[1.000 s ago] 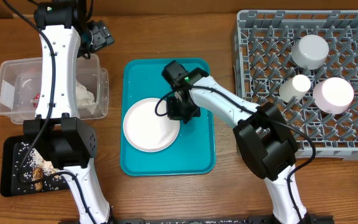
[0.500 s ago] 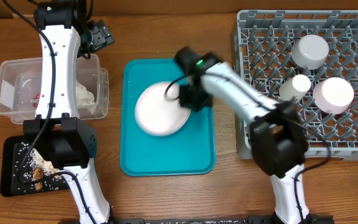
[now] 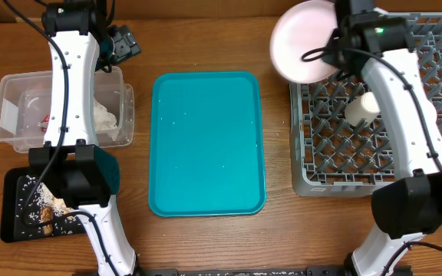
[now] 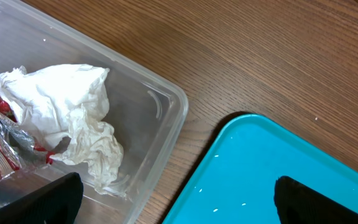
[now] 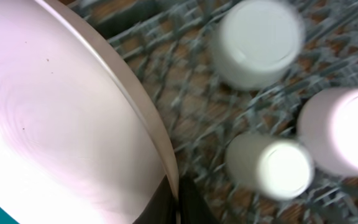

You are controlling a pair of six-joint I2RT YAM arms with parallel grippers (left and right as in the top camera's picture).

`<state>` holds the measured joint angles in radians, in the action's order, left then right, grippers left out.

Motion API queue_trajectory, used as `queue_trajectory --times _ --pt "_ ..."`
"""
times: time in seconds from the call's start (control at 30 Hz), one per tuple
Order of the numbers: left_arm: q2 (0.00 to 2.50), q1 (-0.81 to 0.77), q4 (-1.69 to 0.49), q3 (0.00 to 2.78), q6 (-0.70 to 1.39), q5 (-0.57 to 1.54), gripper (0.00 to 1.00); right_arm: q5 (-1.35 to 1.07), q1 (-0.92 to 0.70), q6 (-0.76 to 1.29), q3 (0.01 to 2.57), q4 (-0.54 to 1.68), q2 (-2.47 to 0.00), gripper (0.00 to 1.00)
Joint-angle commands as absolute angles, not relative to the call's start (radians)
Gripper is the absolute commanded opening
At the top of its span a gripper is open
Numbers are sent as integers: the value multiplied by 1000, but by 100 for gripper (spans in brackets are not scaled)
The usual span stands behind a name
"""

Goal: Sort waste into correct bins and load items into the dishwasher
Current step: 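Stand the white plate upright at the back left of the rack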

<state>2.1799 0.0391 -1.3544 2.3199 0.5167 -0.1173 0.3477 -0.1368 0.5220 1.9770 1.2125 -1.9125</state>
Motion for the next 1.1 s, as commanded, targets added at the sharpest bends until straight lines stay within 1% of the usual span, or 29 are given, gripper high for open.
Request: queue_trajectory --times 0.0,0.13,0.23,0.47,0.67,1.07 --pt "2178 32 -1354 2341 524 -134 100 519 -116 520 1974 1163 -1921 4" --pt "2178 32 -1354 2341 523 -134 100 702 -113 520 1925 1059 -1934 4" --pt "2178 32 -1354 2341 524 -134 100 761 -114 516 1880 981 -1940 4" --pt "2178 32 -1354 2341 523 -134 100 757 -114 518 1782 892 -1942 4" --pt "2178 32 -1353 2341 524 -134 100 655 -128 519 1753 884 -1942 4" --pt "2178 32 -1354 2341 524 -134 100 607 -132 528 1753 890 -1942 4"
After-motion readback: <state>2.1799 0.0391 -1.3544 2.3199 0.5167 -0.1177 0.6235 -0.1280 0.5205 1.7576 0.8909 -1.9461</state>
